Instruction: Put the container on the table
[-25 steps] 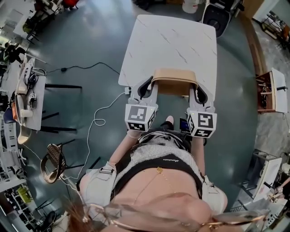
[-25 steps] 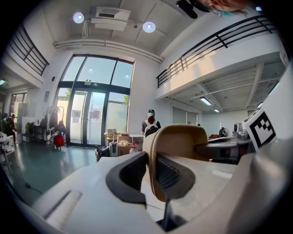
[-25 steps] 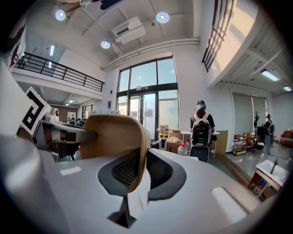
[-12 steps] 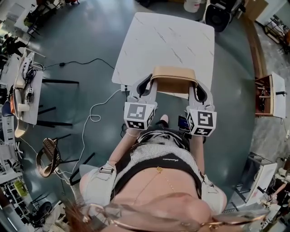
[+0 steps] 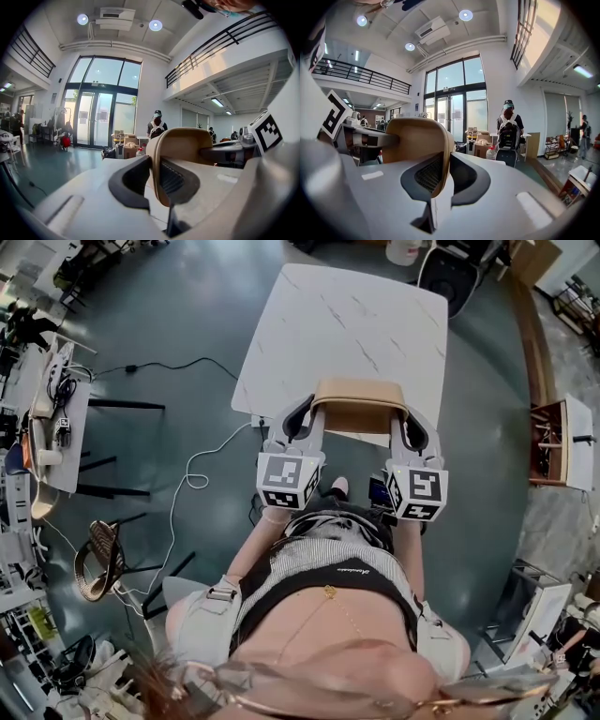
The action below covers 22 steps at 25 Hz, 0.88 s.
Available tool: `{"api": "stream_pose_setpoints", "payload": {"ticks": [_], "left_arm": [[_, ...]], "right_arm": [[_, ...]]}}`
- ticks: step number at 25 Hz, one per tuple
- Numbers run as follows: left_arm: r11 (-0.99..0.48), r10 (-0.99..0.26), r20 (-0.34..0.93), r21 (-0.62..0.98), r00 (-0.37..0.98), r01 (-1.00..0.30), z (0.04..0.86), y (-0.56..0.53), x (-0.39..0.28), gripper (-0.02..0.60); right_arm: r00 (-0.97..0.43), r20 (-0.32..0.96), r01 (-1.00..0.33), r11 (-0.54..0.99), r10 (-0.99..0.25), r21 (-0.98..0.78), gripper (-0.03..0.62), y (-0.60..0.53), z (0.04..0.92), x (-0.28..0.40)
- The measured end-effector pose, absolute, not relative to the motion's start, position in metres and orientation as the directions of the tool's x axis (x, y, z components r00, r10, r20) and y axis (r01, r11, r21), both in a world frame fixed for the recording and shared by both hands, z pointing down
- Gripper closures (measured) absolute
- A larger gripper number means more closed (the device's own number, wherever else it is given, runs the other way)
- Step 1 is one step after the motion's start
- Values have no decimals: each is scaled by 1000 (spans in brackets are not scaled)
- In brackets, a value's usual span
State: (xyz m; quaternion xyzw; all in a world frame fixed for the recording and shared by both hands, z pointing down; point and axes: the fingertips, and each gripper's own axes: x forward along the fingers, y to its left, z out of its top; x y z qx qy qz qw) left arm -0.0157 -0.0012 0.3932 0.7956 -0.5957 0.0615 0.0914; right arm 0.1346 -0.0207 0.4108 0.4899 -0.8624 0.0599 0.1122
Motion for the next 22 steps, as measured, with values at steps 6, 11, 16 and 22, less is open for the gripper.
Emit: {"api": "stream_pose_setpoints", "payload": {"ticks": [6, 11, 16, 22], "left_arm": [[-307, -924, 212, 79, 317, -948, 395, -16, -24, 545], [-362, -905, 209, 82, 372, -928, 396, -35, -29, 545], [-395, -890, 209, 86, 405, -914, 397, -60, -44, 545], [-413, -882, 211, 87, 422, -907, 401, -90, -69, 545]], "right_arm": [[-464, 258, -876, 482, -847, 7, 536, -29, 412, 127], [-415, 264, -901, 433, -871, 11, 536, -40, 413, 123], [-382, 267, -916, 401, -885, 17, 534, -59, 413, 108], [-364, 273, -923, 383, -890, 19, 536, -88, 417, 83]]}}
